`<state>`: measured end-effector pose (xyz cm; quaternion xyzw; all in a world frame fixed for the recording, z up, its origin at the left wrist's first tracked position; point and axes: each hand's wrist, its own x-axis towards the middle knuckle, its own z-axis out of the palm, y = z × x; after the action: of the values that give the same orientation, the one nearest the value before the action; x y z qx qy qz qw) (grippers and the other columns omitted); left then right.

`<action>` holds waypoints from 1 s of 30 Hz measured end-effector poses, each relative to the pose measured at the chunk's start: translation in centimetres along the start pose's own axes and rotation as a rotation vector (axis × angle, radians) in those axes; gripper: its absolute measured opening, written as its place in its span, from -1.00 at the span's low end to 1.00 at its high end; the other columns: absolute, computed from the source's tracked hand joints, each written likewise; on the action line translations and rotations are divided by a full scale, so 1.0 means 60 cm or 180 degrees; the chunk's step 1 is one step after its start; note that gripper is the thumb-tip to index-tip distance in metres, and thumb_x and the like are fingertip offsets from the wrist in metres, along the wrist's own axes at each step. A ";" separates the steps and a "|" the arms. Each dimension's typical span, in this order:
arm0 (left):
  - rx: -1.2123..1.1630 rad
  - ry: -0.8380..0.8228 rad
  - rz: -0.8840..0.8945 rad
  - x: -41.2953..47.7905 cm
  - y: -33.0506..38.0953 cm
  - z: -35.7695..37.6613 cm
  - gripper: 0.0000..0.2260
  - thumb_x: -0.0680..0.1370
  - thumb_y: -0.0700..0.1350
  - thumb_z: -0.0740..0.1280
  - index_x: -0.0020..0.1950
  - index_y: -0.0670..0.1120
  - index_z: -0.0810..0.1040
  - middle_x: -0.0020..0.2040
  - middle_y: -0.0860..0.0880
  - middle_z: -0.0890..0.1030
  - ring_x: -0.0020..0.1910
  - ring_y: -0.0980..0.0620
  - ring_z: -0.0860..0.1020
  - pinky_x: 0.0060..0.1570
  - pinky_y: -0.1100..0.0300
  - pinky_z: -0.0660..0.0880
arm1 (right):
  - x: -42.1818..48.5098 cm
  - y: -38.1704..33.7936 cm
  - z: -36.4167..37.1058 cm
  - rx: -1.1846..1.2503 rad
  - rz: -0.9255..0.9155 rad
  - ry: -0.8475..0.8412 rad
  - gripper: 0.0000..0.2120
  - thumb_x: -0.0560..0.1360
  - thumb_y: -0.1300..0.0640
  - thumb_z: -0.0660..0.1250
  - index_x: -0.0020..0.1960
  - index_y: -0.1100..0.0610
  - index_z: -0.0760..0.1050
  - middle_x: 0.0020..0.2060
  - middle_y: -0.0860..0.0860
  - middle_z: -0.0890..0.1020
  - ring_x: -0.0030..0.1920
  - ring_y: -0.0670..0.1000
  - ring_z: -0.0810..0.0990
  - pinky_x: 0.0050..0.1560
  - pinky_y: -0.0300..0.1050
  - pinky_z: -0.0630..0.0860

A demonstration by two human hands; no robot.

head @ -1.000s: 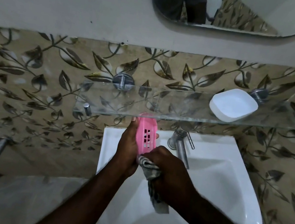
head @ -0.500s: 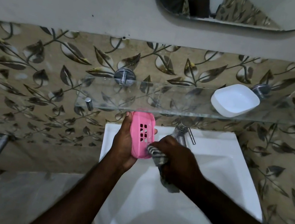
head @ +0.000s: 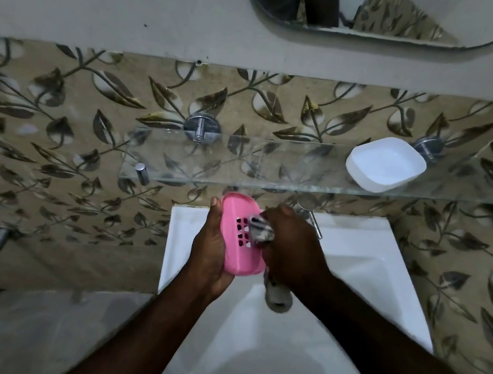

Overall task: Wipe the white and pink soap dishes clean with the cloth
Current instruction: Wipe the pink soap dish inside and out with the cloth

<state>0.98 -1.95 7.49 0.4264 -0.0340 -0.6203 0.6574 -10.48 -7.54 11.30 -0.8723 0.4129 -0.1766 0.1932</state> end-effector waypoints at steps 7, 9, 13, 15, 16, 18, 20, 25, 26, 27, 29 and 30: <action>-0.0044 -0.0047 0.0044 0.003 0.017 0.005 -0.37 0.52 0.31 0.11 0.27 -0.17 0.52 0.11 -0.26 0.62 0.08 -0.24 0.59 0.16 -0.19 0.49 | 0.007 -0.004 0.007 0.0304 0.0105 0.0242 -0.85 0.32 0.18 0.30 -0.11 0.11 0.54 -0.16 0.08 0.60 -0.13 0.16 0.57 -0.15 -0.05 0.47; 0.0053 0.0068 0.0005 0.006 0.022 -0.004 -0.23 0.41 0.37 0.16 0.34 -0.22 0.46 0.08 -0.29 0.62 -0.02 -0.21 0.60 -0.03 -0.09 0.58 | -0.035 0.005 0.027 0.0270 0.0068 -0.0078 -0.88 0.33 0.17 0.25 -0.15 0.08 0.51 -0.19 0.05 0.56 -0.12 0.16 0.55 -0.16 -0.09 0.38; 0.0086 0.0094 -0.0003 0.008 0.011 -0.010 -0.30 0.49 0.33 0.14 0.29 -0.23 0.51 0.09 -0.31 0.61 -0.03 -0.20 0.59 0.01 -0.05 0.55 | -0.050 0.016 0.040 0.0392 0.0326 -0.0240 -0.87 0.28 0.16 0.22 -0.18 0.04 0.48 -0.21 0.00 0.54 -0.12 0.12 0.56 -0.14 -0.04 0.45; 0.0197 0.0037 0.0006 -0.001 -0.004 0.003 -0.38 0.53 0.28 0.14 0.23 -0.23 0.54 0.06 -0.30 0.62 0.02 -0.24 0.61 0.11 -0.11 0.54 | -0.025 0.019 0.033 0.0441 0.0408 0.0059 -0.78 0.27 0.13 0.25 -0.11 0.11 0.54 -0.16 0.06 0.60 -0.12 0.12 0.58 -0.12 -0.04 0.49; 0.0270 0.0009 0.0051 -0.002 -0.014 0.005 -0.41 0.51 0.27 0.22 0.22 -0.23 0.55 0.13 -0.32 0.60 0.12 -0.28 0.58 0.21 -0.20 0.48 | -0.012 0.020 0.029 0.0529 0.0483 0.0223 -0.77 0.28 0.12 0.27 -0.10 0.13 0.56 -0.15 0.08 0.62 -0.12 0.12 0.59 -0.12 -0.04 0.50; 0.0397 0.0060 0.0136 -0.002 -0.027 0.004 -0.43 0.42 0.26 0.36 0.16 -0.20 0.55 0.15 -0.31 0.57 0.16 -0.29 0.54 0.29 -0.29 0.39 | 0.003 0.017 0.030 0.0779 0.0603 0.0354 -0.81 0.33 0.09 0.29 -0.11 0.13 0.56 -0.15 0.09 0.64 -0.14 0.09 0.58 -0.15 -0.09 0.47; 0.0382 0.0207 0.0173 -0.006 -0.018 0.002 -0.39 0.37 0.26 0.37 0.16 -0.22 0.55 0.17 -0.27 0.57 0.17 -0.25 0.54 0.31 -0.29 0.38 | -0.006 0.013 0.042 0.0973 0.0676 0.0266 -0.87 0.36 0.05 0.26 -0.17 0.09 0.51 -0.19 0.07 0.60 -0.18 0.06 0.54 -0.19 -0.16 0.37; 0.0394 0.0306 0.0258 -0.001 0.011 -0.025 -0.32 0.39 0.29 0.22 0.32 -0.18 0.48 0.06 -0.29 0.62 -0.07 -0.16 0.63 0.03 -0.06 0.55 | -0.069 0.006 0.065 0.0898 0.0639 -0.0376 -0.95 0.40 0.14 0.33 -0.22 0.11 0.49 -0.27 0.05 0.60 -0.16 0.12 0.59 -0.21 -0.08 0.44; 0.0380 0.0263 0.0198 -0.002 0.010 -0.026 -0.30 0.39 0.30 0.22 0.33 -0.18 0.47 0.08 -0.30 0.61 -0.06 -0.17 0.62 0.04 -0.07 0.54 | -0.064 0.006 0.062 0.0932 0.0668 -0.0420 -0.93 0.41 0.18 0.36 -0.23 0.13 0.50 -0.28 0.08 0.61 -0.18 0.13 0.60 -0.19 -0.02 0.50; 0.0376 0.0218 0.0157 -0.003 0.006 -0.025 -0.28 0.39 0.31 0.23 0.35 -0.18 0.46 0.12 -0.31 0.60 0.00 -0.20 0.62 0.07 -0.09 0.54 | -0.054 0.007 0.058 0.0994 0.0702 -0.0375 -0.91 0.41 0.20 0.38 -0.25 0.15 0.49 -0.30 0.09 0.61 -0.20 0.13 0.60 -0.17 0.04 0.52; 0.0457 0.0080 0.0152 -0.008 -0.005 -0.015 -0.31 0.43 0.30 0.24 0.35 -0.18 0.47 0.19 -0.30 0.60 0.13 -0.23 0.60 0.15 -0.10 0.52 | -0.030 0.005 0.044 0.1199 0.0821 -0.0074 -0.89 0.43 0.21 0.37 -0.25 0.16 0.50 -0.32 0.06 0.60 -0.23 0.10 0.60 -0.18 0.04 0.54; 0.0507 0.0076 0.0169 -0.012 -0.008 -0.007 -0.34 0.45 0.29 0.24 0.32 -0.19 0.50 0.19 -0.29 0.60 0.16 -0.22 0.59 0.18 -0.10 0.51 | -0.023 0.001 0.036 0.1245 0.0860 0.0126 -0.90 0.44 0.21 0.37 -0.24 0.15 0.50 -0.32 0.03 0.60 -0.23 0.07 0.60 -0.18 0.00 0.53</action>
<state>0.69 -1.04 7.27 0.4837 -0.0867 -0.5928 0.6380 -10.34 -6.04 9.21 -0.7515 0.4876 -0.2428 0.3723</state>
